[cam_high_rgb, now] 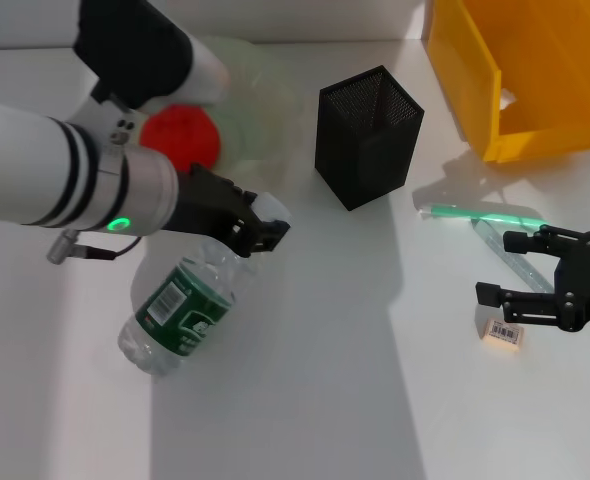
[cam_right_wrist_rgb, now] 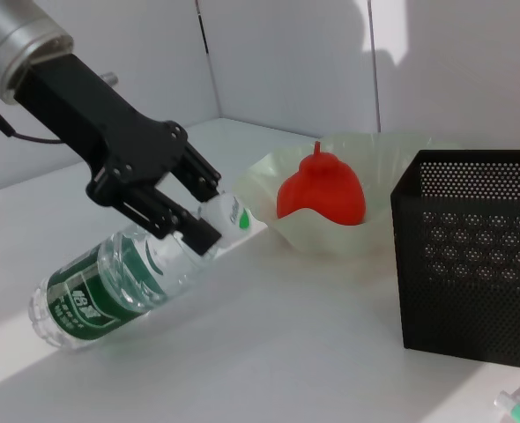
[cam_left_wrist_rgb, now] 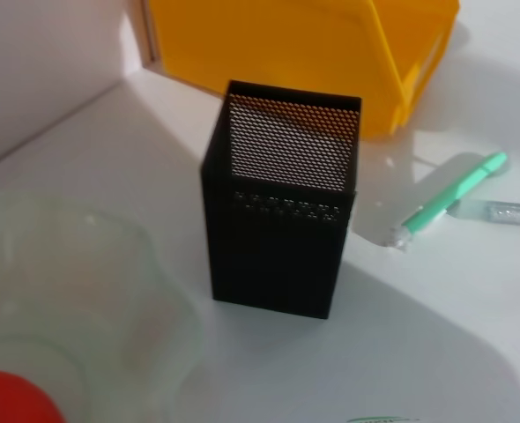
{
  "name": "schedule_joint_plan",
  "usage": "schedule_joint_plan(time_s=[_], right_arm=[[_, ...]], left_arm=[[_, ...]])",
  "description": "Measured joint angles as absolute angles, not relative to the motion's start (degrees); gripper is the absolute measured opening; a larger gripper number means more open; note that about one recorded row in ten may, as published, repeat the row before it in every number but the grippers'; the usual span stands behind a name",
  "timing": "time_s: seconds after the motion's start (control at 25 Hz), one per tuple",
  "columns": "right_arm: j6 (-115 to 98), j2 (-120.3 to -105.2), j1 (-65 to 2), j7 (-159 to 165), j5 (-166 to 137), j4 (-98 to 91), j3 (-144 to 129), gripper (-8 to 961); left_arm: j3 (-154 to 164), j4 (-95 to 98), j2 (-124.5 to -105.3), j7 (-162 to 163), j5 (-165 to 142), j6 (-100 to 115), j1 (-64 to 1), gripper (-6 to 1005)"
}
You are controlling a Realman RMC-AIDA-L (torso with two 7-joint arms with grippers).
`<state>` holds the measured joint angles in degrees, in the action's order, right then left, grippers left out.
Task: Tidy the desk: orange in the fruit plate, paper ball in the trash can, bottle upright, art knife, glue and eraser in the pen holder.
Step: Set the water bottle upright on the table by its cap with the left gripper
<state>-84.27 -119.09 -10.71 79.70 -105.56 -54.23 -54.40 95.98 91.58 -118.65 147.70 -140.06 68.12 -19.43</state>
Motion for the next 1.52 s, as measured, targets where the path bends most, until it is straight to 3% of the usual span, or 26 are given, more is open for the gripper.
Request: schedule_joint_plan(time_s=[0.32,0.64,1.52], right_arm=[[-84.4,-119.09,-11.1,80.8,-105.6,-54.4,-54.4,811],[-84.7,-119.05,-11.3,81.6,-105.6,-54.7,-54.4,810],[-84.7,-119.0,-11.5,82.1,-105.6,-54.9,-54.4,808]], left_arm=[[82.7,97.1,-118.49,134.6,-125.4,71.0,-10.1,450],[77.1,97.4,-118.52,131.0,-120.1,71.9,-6.7,454],[75.1,96.3,-118.58,127.2,-119.1,69.5,-6.2,465]])
